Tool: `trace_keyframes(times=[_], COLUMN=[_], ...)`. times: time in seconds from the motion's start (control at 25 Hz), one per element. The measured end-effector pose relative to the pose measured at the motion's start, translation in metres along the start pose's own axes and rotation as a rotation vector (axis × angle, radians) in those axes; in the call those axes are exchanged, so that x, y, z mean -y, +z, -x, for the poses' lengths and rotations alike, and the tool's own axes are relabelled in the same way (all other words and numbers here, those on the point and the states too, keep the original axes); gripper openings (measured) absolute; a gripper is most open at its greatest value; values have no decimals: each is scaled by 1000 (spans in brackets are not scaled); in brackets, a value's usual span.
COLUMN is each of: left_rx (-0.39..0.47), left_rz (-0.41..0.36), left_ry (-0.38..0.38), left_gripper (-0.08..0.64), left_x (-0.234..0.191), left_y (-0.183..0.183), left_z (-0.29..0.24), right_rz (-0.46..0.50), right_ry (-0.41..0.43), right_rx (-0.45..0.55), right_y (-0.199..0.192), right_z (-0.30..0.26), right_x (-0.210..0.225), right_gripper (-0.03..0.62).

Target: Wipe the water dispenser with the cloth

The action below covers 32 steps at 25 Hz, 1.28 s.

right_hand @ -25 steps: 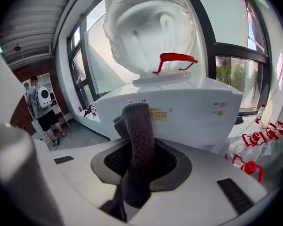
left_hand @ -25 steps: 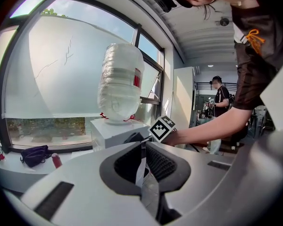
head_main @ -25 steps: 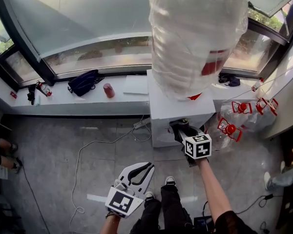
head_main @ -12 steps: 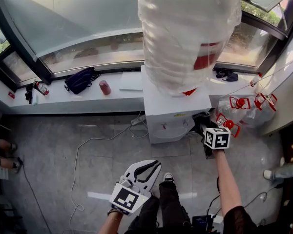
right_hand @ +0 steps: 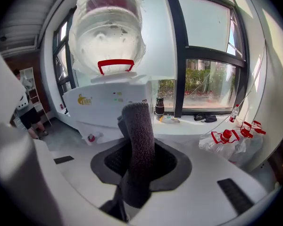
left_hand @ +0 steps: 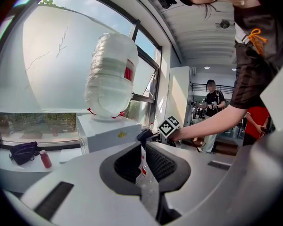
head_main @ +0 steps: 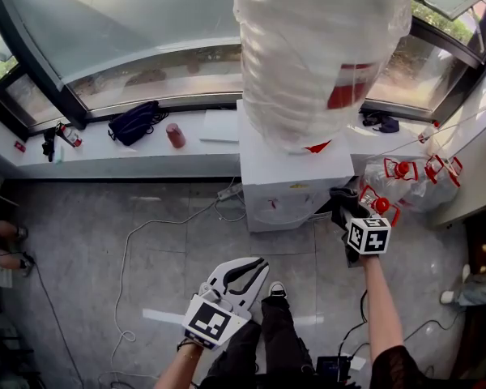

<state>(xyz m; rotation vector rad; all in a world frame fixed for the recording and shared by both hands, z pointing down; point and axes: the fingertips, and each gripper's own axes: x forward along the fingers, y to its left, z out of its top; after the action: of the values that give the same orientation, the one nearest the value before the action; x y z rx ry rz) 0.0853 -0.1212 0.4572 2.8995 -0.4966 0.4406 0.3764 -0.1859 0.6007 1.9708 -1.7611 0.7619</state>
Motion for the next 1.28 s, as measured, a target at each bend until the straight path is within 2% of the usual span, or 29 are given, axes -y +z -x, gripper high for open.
trace_keyframes(times=[0.32,0.72,0.92,1.28], left_rx=[7,-4,-13,-15], left_rz=[16,58,71,82], left_ry=[36,97,122,146], left_gripper=[42,43,43,43], left_x=[-20,-46,-60,-78], left_y=[-10,-38,-49,-76], left_z=[7,24,38,47], right_rz=[40,79,92,74], right_ry=[116,243,223,205], right_rx=[-28,-28,-27,-24], right_y=[-58,-87,-91,-100], right_z=[-1,-56,-93,-143], right_x=[-66,-172,-204,-228], right_gripper=[112,111,112,112])
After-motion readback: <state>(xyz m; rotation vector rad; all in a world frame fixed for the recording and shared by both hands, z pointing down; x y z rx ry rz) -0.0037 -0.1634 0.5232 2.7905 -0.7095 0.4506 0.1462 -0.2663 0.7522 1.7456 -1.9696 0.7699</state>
